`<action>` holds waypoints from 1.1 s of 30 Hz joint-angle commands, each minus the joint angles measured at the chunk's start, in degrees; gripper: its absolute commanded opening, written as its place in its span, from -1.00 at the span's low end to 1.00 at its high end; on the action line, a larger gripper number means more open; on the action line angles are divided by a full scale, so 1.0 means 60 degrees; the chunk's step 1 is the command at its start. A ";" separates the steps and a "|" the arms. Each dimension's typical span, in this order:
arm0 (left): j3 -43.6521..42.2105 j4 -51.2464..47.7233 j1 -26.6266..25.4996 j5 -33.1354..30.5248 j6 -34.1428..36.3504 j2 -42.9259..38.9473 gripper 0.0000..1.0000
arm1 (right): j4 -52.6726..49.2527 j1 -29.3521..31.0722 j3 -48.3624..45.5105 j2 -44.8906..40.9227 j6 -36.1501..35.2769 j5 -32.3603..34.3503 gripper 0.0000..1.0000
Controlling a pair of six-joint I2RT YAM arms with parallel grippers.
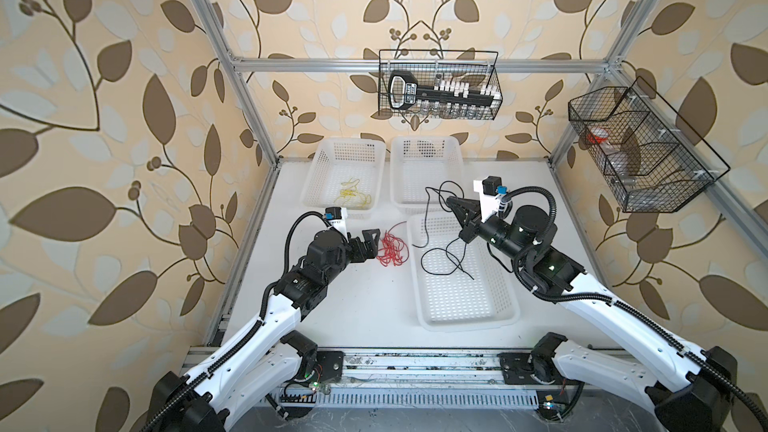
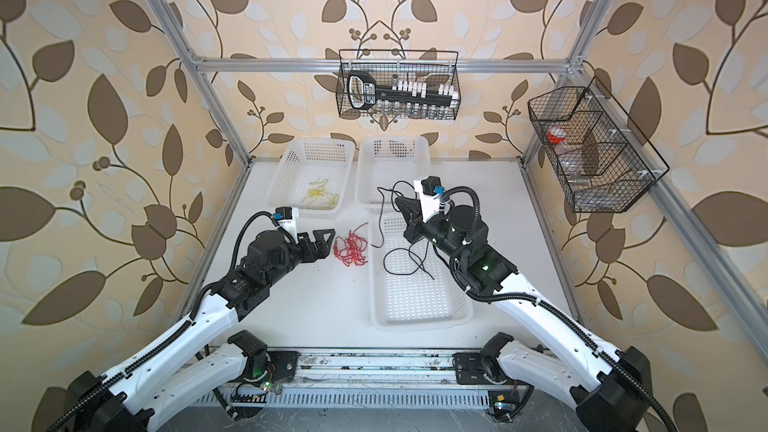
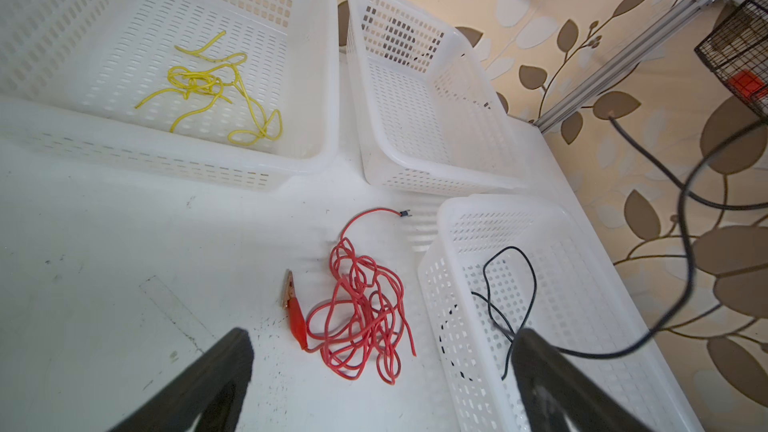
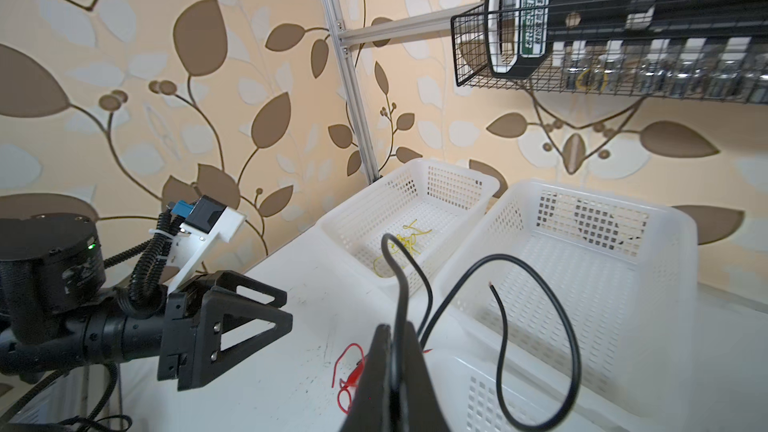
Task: Untangle the cables
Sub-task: 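Carry the black wire with the right gripper into the nearer white basket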
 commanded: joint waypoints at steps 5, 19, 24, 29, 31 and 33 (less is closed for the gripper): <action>-0.0070 0.0093 -0.0102 -0.0344 -0.0034 0.0232 0.98 | -0.0547 -0.0122 -0.0498 -0.0558 -0.0139 0.0366 -1.00; -0.0040 -0.0219 -0.0101 -0.0739 -0.0307 0.0626 0.98 | -0.1236 -0.0129 -0.2363 -0.0764 0.0803 0.1532 -1.00; -0.0057 -0.0237 -0.0105 -0.0850 -0.0425 0.0769 0.98 | -0.1219 -0.0134 -0.2813 -0.0093 0.1293 0.1348 -1.00; -0.0029 -0.0451 -0.0105 -0.1251 -0.0566 0.0911 0.98 | -0.1076 -0.0132 -0.2881 0.0803 0.1773 0.1076 -1.00; 0.0067 -0.0591 -0.0106 -0.1348 -0.0600 0.1058 0.98 | -0.1000 -0.0125 -0.2828 0.1090 0.1878 0.1029 -0.96; 0.0137 -0.0701 -0.0105 -0.1398 -0.0630 0.1224 0.98 | -0.0898 -0.0122 -0.2809 0.1267 0.1912 0.0993 -0.88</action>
